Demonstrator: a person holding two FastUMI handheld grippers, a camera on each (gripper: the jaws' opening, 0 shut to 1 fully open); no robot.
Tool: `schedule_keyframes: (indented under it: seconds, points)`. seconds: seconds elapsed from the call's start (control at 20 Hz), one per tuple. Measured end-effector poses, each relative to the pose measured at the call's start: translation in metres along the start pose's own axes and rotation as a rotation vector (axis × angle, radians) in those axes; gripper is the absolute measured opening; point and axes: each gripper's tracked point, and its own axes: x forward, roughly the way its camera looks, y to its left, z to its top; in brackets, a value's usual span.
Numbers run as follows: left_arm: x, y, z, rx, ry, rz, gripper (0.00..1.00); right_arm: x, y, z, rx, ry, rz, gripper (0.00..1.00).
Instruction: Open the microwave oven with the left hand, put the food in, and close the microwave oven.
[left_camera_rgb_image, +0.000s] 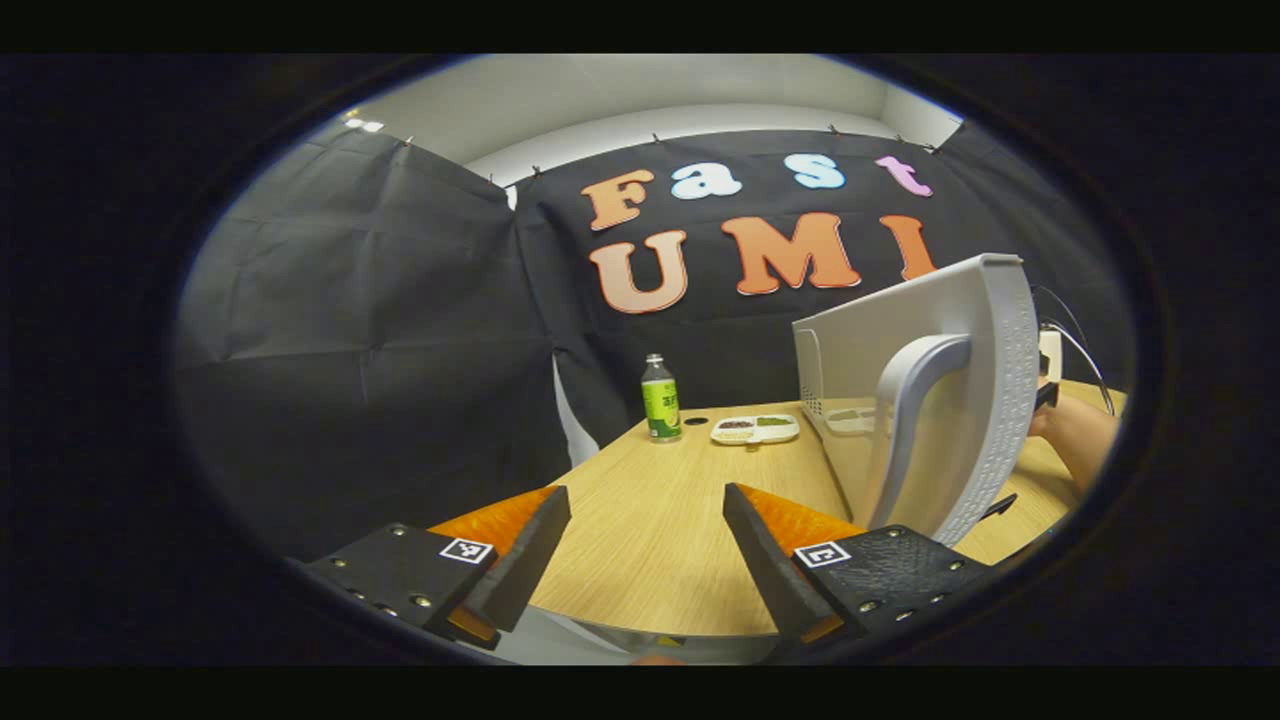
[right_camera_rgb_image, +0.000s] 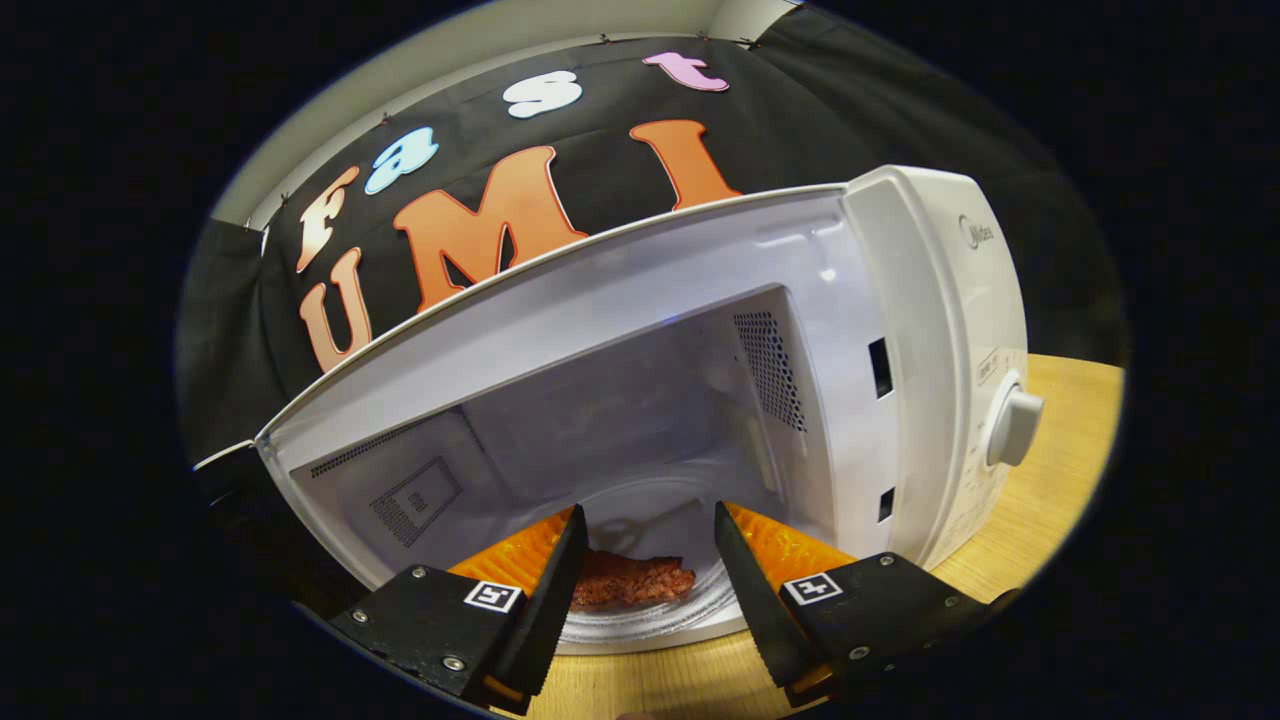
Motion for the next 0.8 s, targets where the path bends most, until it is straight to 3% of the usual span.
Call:
schedule_keyframes:
  seconds: [0.2,0.45,0.8]
  points:
    - [-0.004,-0.023,0.007,-0.028,-0.012,-0.041,0.92,-0.037,0.002,0.016,-0.108,-0.013,0.074,0.83]
    - [-0.014,-0.071,0.012,-0.115,-0.005,-0.169,0.90,-0.086,-0.003,0.039,-0.172,-0.026,0.196,0.92]
    - [-0.020,-0.169,0.037,-0.125,-0.064,-0.394,0.90,-0.138,-0.056,0.082,-0.237,-0.100,0.237,0.94]
